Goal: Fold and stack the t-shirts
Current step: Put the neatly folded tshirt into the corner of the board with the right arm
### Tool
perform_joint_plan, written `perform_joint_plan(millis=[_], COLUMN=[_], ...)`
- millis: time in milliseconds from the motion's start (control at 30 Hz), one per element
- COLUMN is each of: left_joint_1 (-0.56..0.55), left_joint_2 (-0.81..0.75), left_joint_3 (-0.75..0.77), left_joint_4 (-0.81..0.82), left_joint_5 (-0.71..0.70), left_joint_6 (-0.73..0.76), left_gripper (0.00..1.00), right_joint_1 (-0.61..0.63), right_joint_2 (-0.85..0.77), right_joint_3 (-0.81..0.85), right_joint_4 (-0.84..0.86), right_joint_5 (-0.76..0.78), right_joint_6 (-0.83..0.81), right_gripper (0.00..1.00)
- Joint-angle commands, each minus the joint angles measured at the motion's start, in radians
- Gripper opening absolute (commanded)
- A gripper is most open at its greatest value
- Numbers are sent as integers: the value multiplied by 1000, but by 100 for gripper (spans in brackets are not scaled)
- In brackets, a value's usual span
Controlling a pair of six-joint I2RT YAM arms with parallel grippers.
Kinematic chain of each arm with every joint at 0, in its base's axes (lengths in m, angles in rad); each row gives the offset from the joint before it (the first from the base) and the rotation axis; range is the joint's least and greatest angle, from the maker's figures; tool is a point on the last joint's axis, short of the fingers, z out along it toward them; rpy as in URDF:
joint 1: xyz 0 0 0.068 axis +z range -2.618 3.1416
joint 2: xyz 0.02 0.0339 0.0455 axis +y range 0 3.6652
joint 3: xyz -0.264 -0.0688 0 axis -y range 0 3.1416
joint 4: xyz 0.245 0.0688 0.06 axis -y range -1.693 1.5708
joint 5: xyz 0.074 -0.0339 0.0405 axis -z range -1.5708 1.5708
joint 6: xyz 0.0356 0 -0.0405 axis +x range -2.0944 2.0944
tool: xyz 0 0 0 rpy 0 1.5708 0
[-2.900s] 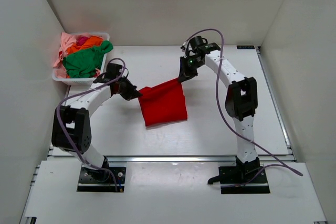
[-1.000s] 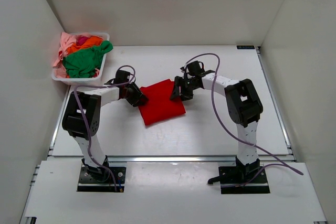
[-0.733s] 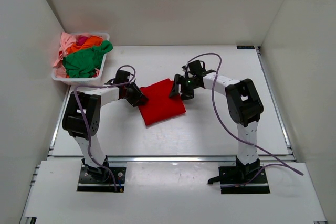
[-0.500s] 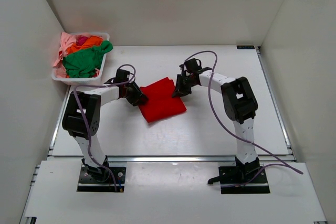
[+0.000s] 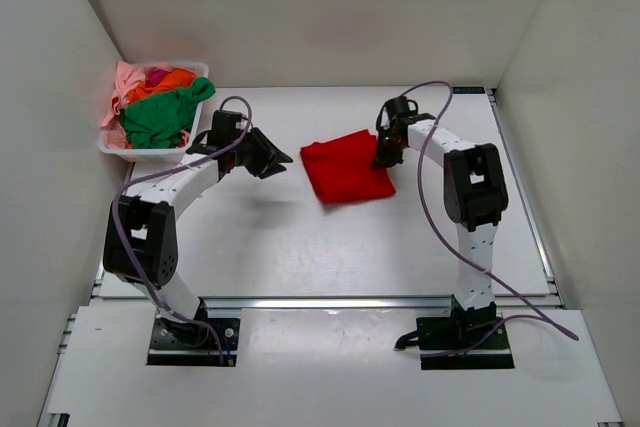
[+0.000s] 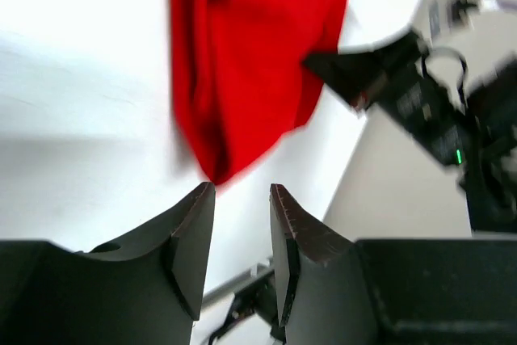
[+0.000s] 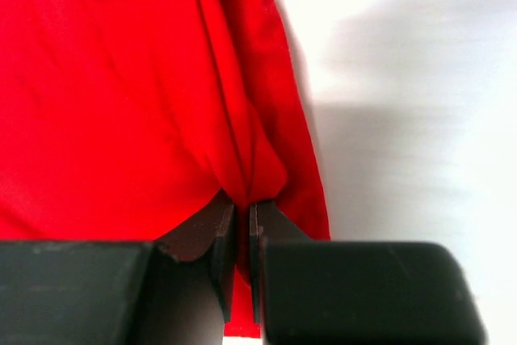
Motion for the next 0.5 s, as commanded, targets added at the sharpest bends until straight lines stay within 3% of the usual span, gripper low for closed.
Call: perform_joint_plan(millis=[0, 200, 467], left_joint_1=[-42, -85, -129], left_joint_2=[-73, -169, -258], left_joint_3=[-19, -221, -329], left_joint_4=[-6, 25, 40], left_joint_5=[42, 63, 85], left_joint_6=[-12, 1, 5], left_gripper=[44, 43, 43], right_joint_1=[-88, -196, -305], right_joint_2=[-18, 67, 250], right_joint_3=[42, 220, 528], right_joint_4=[-62, -80, -146], right_joint_5=[250, 333, 360], right_joint_6=[-60, -155, -219], right_gripper=[0, 0, 0])
